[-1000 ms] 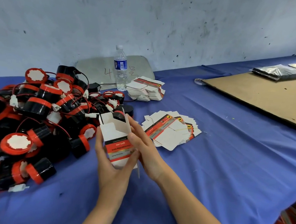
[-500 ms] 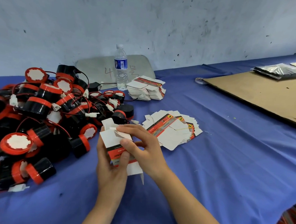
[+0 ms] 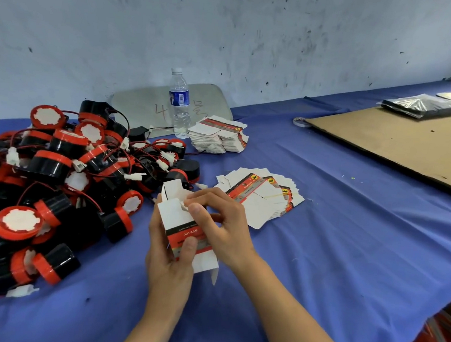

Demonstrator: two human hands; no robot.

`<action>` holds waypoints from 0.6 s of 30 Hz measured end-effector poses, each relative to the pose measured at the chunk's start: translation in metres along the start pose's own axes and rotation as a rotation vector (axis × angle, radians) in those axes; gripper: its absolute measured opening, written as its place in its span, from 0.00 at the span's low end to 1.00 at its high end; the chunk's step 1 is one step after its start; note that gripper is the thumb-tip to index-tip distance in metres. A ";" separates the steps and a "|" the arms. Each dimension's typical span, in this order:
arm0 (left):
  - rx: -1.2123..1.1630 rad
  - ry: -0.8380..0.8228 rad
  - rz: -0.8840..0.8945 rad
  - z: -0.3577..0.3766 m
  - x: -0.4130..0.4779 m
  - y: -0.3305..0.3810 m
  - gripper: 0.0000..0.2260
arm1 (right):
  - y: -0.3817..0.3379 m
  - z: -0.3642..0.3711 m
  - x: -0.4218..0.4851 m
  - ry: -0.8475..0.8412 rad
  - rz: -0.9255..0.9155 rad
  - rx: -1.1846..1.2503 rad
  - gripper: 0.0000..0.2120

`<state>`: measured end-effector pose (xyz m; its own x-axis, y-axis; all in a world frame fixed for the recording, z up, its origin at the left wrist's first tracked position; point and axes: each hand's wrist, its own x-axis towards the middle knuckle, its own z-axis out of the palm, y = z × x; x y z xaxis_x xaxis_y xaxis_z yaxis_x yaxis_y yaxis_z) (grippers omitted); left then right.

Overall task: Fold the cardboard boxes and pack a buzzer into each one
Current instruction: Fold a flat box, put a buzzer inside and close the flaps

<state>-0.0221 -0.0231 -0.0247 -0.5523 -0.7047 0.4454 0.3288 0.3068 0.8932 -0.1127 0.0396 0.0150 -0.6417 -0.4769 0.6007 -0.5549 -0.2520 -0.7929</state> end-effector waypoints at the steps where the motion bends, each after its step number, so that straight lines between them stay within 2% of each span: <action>1: -0.001 -0.002 0.001 0.000 0.000 -0.001 0.31 | 0.000 -0.001 0.000 -0.001 -0.007 -0.010 0.19; 14: -0.013 -0.045 0.076 0.001 -0.003 0.006 0.33 | -0.004 -0.008 -0.002 -0.041 -0.061 -0.160 0.27; 18: -0.013 -0.023 0.054 0.000 0.000 0.003 0.35 | -0.006 -0.003 -0.004 -0.023 -0.037 -0.036 0.19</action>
<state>-0.0210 -0.0224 -0.0220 -0.5513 -0.6723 0.4941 0.3683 0.3353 0.8671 -0.1079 0.0455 0.0176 -0.6085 -0.4870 0.6265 -0.5970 -0.2393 -0.7658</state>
